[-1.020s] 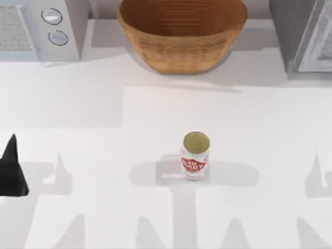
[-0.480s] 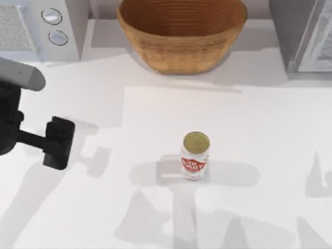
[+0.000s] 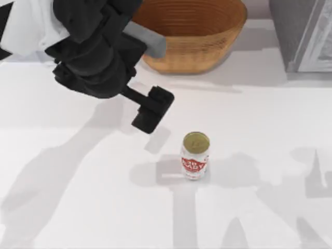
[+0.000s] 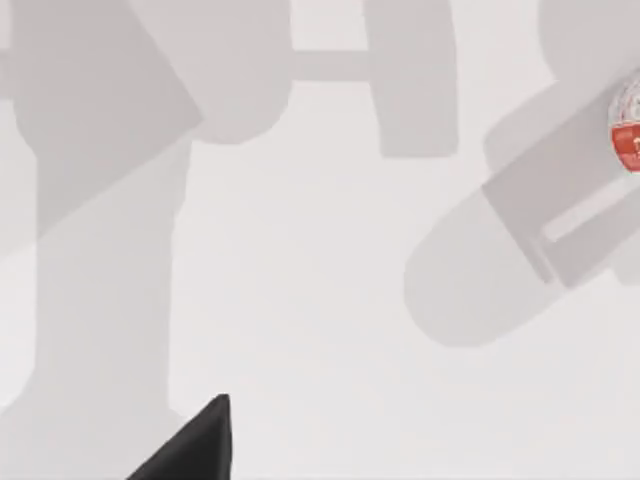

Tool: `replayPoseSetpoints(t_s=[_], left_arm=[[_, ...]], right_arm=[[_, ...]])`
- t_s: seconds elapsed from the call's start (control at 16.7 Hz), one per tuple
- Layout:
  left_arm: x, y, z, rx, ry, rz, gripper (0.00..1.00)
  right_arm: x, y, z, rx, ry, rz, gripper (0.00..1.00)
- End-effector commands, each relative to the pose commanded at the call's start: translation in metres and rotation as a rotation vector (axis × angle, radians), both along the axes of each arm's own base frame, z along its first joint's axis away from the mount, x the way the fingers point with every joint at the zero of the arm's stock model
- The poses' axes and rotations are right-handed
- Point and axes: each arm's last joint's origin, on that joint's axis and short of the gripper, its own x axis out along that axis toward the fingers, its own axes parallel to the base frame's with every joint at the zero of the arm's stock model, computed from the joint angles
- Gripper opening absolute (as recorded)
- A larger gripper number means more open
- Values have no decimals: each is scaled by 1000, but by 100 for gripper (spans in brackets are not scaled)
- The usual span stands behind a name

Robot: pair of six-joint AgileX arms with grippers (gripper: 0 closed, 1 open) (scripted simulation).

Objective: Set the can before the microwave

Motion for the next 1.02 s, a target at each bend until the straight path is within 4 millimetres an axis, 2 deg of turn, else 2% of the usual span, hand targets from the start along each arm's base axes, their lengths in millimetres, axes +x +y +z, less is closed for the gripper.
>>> replayPoseSetpoints(t_s=[0.24,0.48,0.66,1.02], left_arm=[[25,-68,-23,98,139,-97,100],[33,-117,-49,169,222,-159,100],[33,-133,-61,194,248,-179,100],[35,-133,-62,195,250,-177,100]], right_arm=[[0,0,0,0,0,0,100],[0,0,0,0,0,0,100],[0,0,0,0,0,0,100],[0,0,0,0,0,0,100]])
